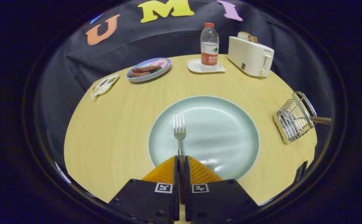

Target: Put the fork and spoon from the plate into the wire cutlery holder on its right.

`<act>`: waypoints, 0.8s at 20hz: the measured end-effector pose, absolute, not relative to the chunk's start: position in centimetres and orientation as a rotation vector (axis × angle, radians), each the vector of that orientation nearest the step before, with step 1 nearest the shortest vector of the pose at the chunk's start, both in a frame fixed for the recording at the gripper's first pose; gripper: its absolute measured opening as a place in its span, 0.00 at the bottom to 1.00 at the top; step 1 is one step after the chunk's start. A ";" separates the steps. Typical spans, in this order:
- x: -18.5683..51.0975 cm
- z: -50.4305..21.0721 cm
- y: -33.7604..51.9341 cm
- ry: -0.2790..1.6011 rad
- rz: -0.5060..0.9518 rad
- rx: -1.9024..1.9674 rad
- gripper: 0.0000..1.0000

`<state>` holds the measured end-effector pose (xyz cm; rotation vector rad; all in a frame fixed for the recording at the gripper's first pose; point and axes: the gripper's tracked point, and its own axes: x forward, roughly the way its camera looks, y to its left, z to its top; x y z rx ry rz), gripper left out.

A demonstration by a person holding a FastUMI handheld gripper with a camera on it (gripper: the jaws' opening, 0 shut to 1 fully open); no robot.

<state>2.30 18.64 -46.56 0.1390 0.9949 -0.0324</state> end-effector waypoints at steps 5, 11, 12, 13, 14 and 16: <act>2.4 -46.4 18.4 1.007 0.019 0.089 0.02; 2.1 -44.9 17.2 1.021 0.066 0.089 0.01; 2.1 -44.3 16.7 1.019 0.070 0.090 0.01; 2.2 -43.7 16.1 1.015 0.075 0.093 0.01; 2.2 -43.1 15.5 1.013 0.081 0.093 0.01; 2.5 -41.8 14.3 1.007 0.081 0.091 0.01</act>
